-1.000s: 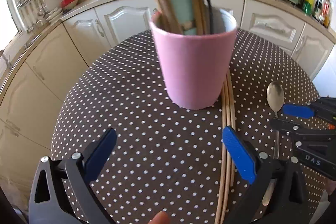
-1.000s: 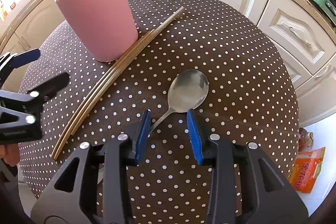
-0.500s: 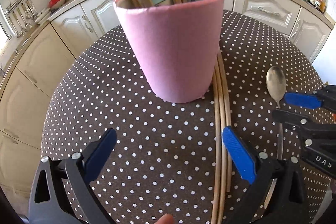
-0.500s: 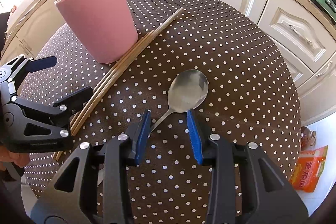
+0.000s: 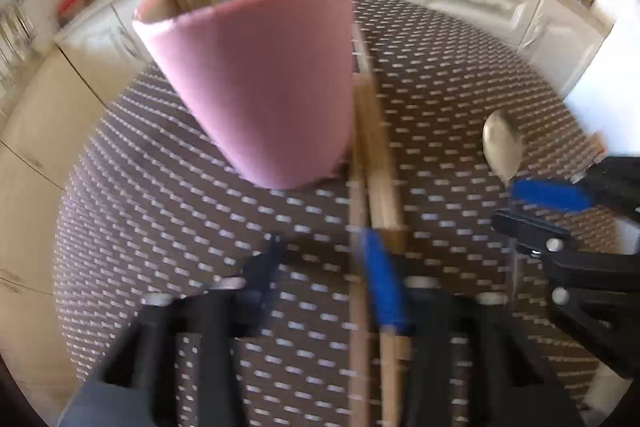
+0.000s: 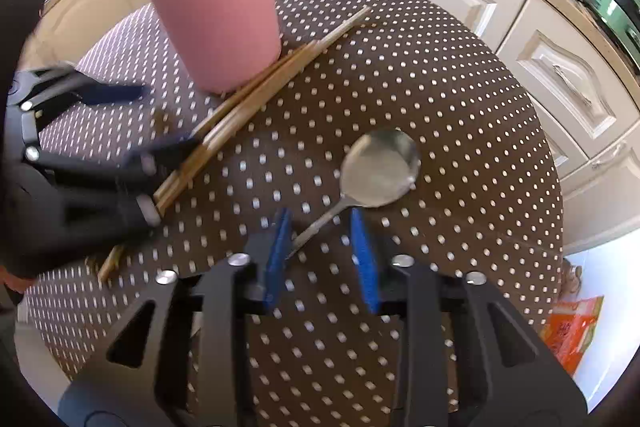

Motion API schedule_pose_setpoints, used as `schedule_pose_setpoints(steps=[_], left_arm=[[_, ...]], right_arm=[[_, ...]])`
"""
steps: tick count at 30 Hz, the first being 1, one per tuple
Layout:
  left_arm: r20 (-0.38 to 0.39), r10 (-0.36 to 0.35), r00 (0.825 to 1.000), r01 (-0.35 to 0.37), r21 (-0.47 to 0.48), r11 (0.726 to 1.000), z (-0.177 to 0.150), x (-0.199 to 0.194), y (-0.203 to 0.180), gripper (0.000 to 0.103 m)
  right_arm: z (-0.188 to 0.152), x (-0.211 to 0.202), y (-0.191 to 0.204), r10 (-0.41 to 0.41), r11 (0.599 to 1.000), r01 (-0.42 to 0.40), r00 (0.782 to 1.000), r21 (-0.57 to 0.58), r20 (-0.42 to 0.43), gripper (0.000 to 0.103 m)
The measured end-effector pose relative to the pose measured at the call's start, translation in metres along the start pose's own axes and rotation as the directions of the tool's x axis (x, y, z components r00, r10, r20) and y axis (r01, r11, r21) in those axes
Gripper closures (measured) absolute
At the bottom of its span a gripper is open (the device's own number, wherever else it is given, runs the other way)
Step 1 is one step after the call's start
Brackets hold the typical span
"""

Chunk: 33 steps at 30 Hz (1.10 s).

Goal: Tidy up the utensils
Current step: 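Grasp a chopstick with the left tool while the right tool grasps the metal spoon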

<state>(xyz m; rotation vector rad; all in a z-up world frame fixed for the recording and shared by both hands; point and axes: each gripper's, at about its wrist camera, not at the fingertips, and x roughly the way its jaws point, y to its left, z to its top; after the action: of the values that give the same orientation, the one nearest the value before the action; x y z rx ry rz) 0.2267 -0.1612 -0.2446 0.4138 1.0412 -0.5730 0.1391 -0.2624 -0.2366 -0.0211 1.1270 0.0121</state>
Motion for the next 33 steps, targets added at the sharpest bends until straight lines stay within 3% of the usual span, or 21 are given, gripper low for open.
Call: schedule_pose_setpoints(steps=[2,5,7,8,9,12,13,14,15,21,24,29,33], left_arm=[[0.004,-0.01,1.0,0.01,0.017,1.0,-0.001,-0.001,-0.005,0.096],[-0.006,-0.017,1.0,0.017,0.016,1.0,0.002,-0.001,-0.008,0.096],[-0.013,-0.003,1.0,0.003,0.009,1.0,0.007,0.002,-0.006,0.087],[-0.015,0.018,1.0,-0.018,0.007,1.0,0.011,0.002,-0.005,0.071],[-0.017,0.029,0.999,-0.029,-0.001,1.0,0.015,0.003,-0.002,0.063],[-0.024,0.019,1.0,-0.019,-0.003,1.0,0.023,0.008,-0.002,0.061],[-0.023,0.007,1.0,-0.007,-0.001,1.0,0.025,0.009,-0.003,0.07],[-0.024,-0.019,1.0,0.019,0.0,1.0,0.028,0.011,-0.003,0.089],[-0.026,-0.026,0.999,0.026,0.002,1.0,0.029,0.011,-0.004,0.098],[0.009,-0.102,0.995,0.102,-0.055,0.993,0.013,0.0,-0.005,0.099],[0.051,-0.106,0.993,0.111,-0.094,0.989,0.0,-0.012,0.002,0.099],[0.139,-0.111,0.984,0.126,-0.104,0.987,-0.023,-0.039,0.003,0.099],[0.231,-0.109,0.967,0.131,-0.083,0.988,-0.037,-0.064,0.001,0.099]], right_arm=[[-0.003,-0.002,-0.012,0.042,0.999,-0.042,0.999,0.013,-0.025,0.088],[-0.001,-0.003,-0.029,0.088,0.993,-0.085,0.995,0.078,-0.039,0.09],[0.002,-0.001,-0.035,0.1,0.988,-0.094,0.994,0.126,-0.048,0.089],[0.004,0.0,-0.035,0.096,0.987,-0.089,0.994,0.134,-0.048,0.089],[0.006,0.002,-0.034,0.086,0.987,-0.079,0.995,0.138,-0.048,0.089],[0.012,0.005,-0.026,0.036,0.993,-0.029,0.998,0.117,-0.055,0.089],[0.016,0.006,-0.022,0.02,0.995,-0.015,0.998,0.1,-0.056,0.091],[0.018,0.007,-0.019,0.016,0.996,-0.011,0.998,0.084,-0.054,0.092],[0.016,0.007,-0.018,0.019,0.997,-0.015,0.998,0.078,-0.051,0.094],[-0.003,-0.006,-0.031,0.142,0.981,-0.142,0.99,0.134,0.009,0.099],[-0.014,-0.013,-0.038,0.185,0.968,-0.191,0.982,0.165,0.047,0.099],[-0.027,-0.032,-0.054,0.248,0.938,-0.275,0.957,0.212,0.148,0.099],[-0.032,-0.053,-0.064,0.276,0.917,-0.329,0.931,0.225,0.239,0.099]])
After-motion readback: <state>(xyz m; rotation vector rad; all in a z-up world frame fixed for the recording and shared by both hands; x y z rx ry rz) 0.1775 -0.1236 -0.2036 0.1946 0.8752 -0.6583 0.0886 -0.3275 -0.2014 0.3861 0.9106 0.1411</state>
